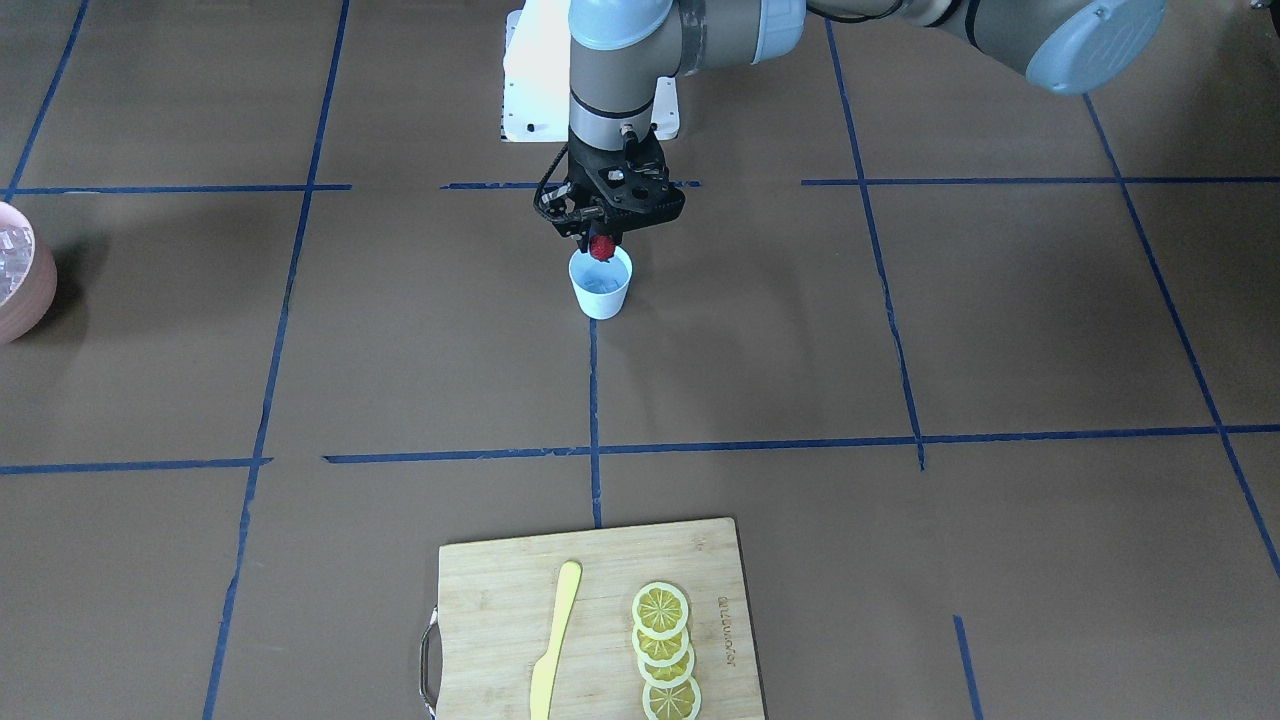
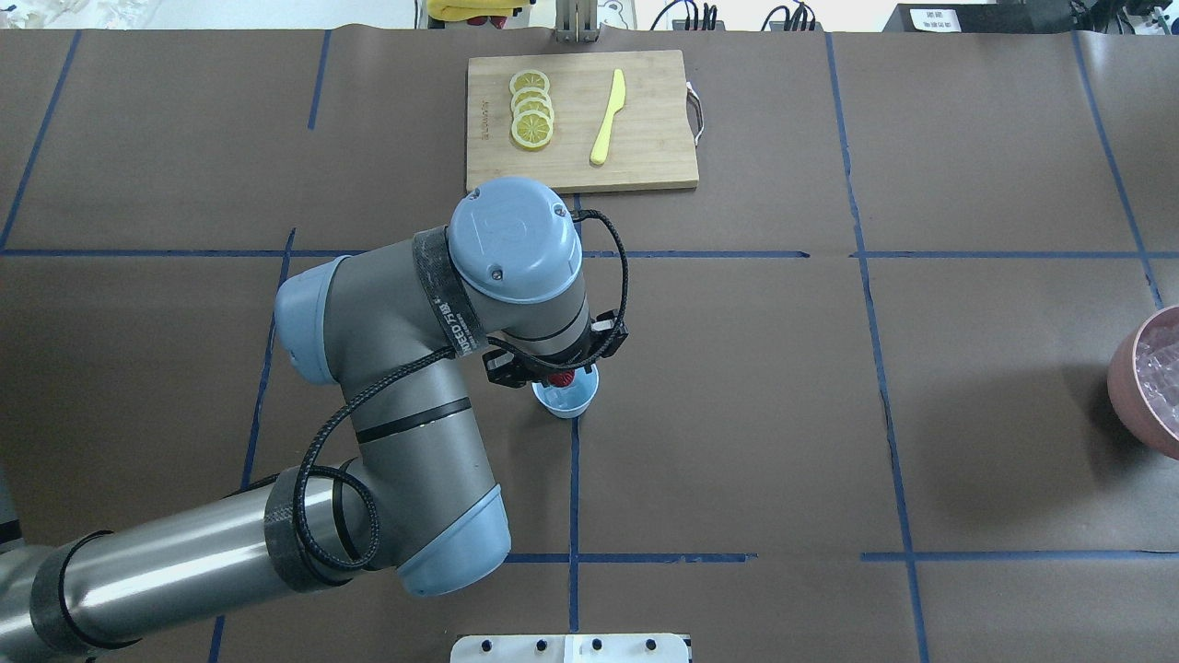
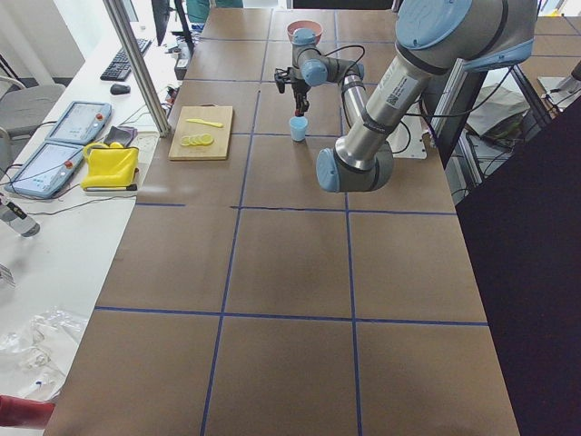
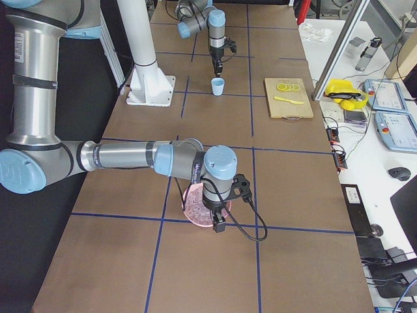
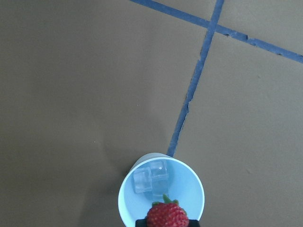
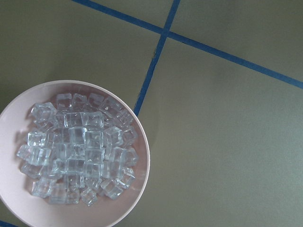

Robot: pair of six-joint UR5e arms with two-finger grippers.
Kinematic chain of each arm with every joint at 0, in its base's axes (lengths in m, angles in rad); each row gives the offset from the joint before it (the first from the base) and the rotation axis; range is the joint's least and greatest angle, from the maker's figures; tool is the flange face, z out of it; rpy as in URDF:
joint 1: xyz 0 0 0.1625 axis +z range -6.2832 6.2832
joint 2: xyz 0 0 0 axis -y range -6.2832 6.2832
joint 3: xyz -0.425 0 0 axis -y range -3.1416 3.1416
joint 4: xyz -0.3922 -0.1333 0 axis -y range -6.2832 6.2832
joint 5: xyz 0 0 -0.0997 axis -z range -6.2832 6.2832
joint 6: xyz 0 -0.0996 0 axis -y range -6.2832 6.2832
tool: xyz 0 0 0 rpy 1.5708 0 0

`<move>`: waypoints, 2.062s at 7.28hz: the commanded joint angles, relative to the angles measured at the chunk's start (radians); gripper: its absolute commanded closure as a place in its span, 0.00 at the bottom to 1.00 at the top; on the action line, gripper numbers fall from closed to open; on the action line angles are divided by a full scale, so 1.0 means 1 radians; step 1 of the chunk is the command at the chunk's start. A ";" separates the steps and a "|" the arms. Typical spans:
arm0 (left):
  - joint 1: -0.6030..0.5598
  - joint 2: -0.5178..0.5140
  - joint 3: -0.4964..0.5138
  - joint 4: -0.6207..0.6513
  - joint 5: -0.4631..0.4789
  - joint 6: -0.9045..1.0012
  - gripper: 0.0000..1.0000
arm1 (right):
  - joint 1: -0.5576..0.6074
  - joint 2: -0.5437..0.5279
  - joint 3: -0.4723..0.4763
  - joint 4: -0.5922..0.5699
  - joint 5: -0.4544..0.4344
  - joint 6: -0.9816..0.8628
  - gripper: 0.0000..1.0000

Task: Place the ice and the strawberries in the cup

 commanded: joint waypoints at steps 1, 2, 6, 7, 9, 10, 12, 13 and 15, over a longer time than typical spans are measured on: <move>0.000 0.001 0.000 0.000 0.001 0.008 0.15 | 0.000 0.000 0.000 0.000 0.000 0.000 0.01; 0.000 0.001 0.000 0.000 0.001 0.010 0.13 | 0.000 0.000 0.000 0.000 0.000 0.000 0.01; -0.091 0.240 -0.180 0.018 -0.005 0.421 0.00 | 0.000 -0.001 -0.001 0.000 0.000 0.002 0.01; -0.157 0.335 -0.256 0.019 -0.016 0.593 0.00 | 0.000 0.000 -0.002 0.000 0.000 0.003 0.01; -0.411 0.538 -0.305 0.013 -0.246 0.954 0.00 | 0.000 0.002 0.001 0.002 0.005 0.026 0.01; -0.545 0.639 -0.305 0.009 -0.341 1.172 0.00 | 0.000 0.003 0.001 0.002 0.008 0.026 0.01; -0.818 0.817 -0.287 0.018 -0.475 1.563 0.00 | -0.002 0.013 0.000 0.002 0.023 0.028 0.01; -0.897 0.876 -0.248 0.015 -0.479 1.684 0.00 | -0.002 0.014 0.000 0.002 0.025 0.029 0.01; -0.975 0.949 -0.188 0.004 -0.473 1.704 0.00 | -0.002 0.016 0.000 0.002 0.026 0.040 0.01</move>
